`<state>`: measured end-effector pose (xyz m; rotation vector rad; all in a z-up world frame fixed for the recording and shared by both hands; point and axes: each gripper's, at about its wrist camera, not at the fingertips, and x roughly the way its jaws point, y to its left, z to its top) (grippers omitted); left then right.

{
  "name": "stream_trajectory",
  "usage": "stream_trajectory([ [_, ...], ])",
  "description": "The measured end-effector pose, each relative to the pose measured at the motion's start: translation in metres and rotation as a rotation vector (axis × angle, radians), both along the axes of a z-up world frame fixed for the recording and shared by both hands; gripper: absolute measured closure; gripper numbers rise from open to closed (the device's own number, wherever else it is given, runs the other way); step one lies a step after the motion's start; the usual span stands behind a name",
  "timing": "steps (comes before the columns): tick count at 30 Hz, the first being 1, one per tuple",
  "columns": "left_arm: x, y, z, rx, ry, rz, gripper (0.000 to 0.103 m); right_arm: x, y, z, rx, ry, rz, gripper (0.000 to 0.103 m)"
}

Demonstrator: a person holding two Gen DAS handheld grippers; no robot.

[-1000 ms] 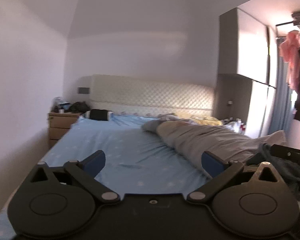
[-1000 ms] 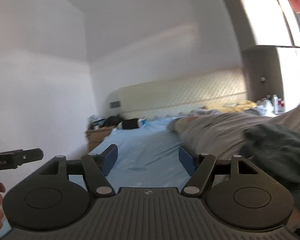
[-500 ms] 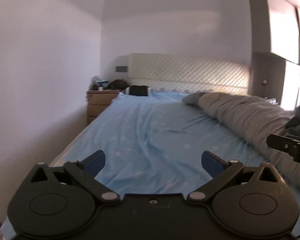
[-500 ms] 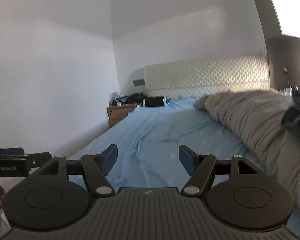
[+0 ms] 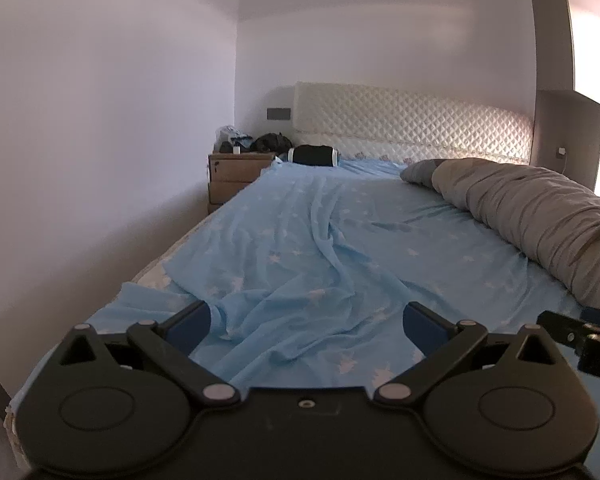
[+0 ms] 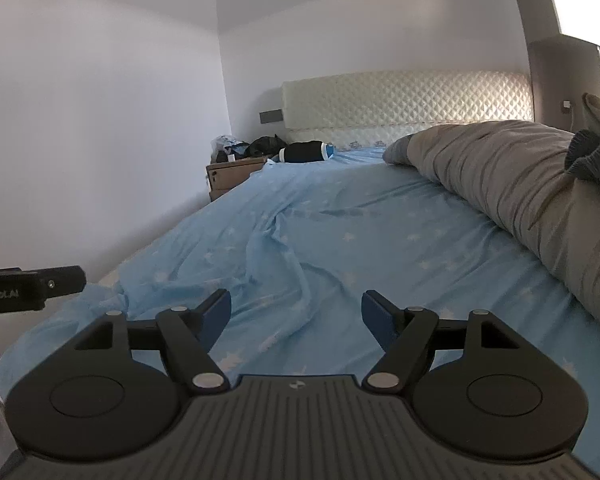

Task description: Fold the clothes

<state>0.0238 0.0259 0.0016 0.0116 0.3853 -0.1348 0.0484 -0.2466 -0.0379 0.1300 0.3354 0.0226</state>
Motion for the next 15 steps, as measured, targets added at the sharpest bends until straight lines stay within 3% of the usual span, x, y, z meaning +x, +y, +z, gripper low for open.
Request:
stream_trajectory([
  [6,-0.003,0.001,-0.011,-0.003,-0.016,-0.002,0.0,0.005,0.005,-0.002,-0.03,-0.001,-0.017,0.012],
  [10,0.0,0.004,-0.018,-0.038,-0.013,-0.01,0.0,0.002,0.01,-0.002,-0.06,-0.025,-0.033,0.008],
  [15,0.004,0.004,-0.019,-0.027,-0.01,0.004,0.0,0.0,0.01,-0.002,-0.056,-0.03,-0.048,0.003],
])
